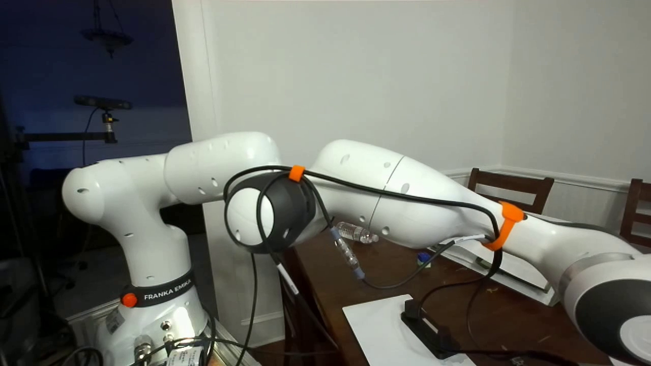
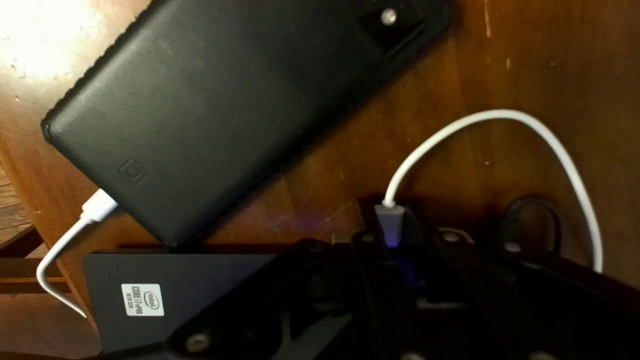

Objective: Unplug from the white cable from the black laptop

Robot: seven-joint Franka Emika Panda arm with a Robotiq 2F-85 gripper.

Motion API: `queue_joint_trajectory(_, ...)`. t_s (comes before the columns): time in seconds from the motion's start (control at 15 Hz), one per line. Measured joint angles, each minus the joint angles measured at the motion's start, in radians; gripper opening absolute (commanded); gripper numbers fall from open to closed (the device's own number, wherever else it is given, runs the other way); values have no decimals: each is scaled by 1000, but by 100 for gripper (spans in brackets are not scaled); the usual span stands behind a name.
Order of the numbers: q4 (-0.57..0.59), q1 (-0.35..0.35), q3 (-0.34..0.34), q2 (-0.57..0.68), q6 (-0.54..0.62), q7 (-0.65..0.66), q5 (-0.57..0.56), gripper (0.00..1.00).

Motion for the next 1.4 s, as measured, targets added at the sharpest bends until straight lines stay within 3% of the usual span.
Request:
queue_joint_trajectory(0.47,7,15,-38,-3,-168,-37,-41,4)
queue_joint_trajectory(0.87,19,15,-39,-4,-168,-14,-41,4)
queue_joint_trajectory(1.4,42,19,-39,-69,-160,244,-35,4)
